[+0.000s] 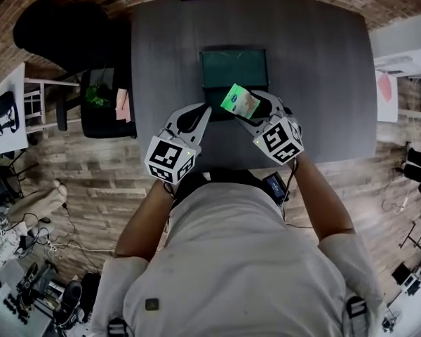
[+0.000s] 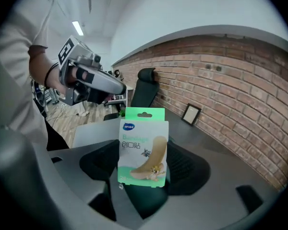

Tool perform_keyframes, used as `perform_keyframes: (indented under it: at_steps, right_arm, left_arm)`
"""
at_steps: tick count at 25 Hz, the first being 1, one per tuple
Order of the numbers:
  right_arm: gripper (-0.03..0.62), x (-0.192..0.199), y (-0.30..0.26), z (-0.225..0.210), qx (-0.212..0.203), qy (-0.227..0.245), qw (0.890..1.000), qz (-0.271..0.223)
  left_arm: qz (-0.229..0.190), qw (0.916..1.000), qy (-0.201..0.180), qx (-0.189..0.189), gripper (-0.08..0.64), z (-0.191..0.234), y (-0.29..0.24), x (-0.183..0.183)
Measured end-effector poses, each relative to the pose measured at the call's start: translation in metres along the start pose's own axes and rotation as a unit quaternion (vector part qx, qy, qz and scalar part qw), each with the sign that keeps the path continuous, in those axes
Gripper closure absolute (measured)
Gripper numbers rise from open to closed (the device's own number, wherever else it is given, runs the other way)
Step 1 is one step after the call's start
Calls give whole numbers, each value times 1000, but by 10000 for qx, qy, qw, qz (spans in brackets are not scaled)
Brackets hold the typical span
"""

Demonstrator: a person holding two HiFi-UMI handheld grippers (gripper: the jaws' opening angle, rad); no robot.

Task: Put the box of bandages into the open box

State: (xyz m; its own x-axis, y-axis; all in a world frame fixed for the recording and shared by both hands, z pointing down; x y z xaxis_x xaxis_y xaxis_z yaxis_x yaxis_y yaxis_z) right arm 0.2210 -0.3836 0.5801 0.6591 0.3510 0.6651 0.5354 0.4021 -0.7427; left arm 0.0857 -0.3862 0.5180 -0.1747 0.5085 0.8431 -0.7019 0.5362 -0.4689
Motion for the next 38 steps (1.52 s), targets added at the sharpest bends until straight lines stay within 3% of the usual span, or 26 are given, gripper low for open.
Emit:
perform_keyframes:
  at_steps: [8, 18, 28, 38]
  right_arm:
    - [295, 35, -53, 2, -550, 335, 9958, 656]
    - [295, 64, -98, 3, -805, 673, 9873, 1192]
    - [295, 97, -136, 12, -967, 1334, 9679, 1898]
    - [295, 99, -144, 15, -915, 1186, 9702, 1905]
  left_arm:
    - [446, 9987, 231, -112, 545, 22, -32, 40]
    - [895, 9952, 340, -181, 545, 40, -63, 76]
    - [1170, 9919, 431, -223, 545, 45, -78, 100]
    - [1172, 9917, 509, -133, 545, 39, -80, 104]
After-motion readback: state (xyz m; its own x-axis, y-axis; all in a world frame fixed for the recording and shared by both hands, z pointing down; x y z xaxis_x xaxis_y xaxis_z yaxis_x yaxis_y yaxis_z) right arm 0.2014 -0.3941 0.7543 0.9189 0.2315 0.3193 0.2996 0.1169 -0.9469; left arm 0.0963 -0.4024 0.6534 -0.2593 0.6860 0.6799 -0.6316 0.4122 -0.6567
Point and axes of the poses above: the fingertips, and each gripper's own axes: y backward along the fingers, z to its left, x out of its underside, the point moved 4 cm from there along y, backward along the fingers, and after that the axes turned 8 degrees about z, right-handed, at the moved point
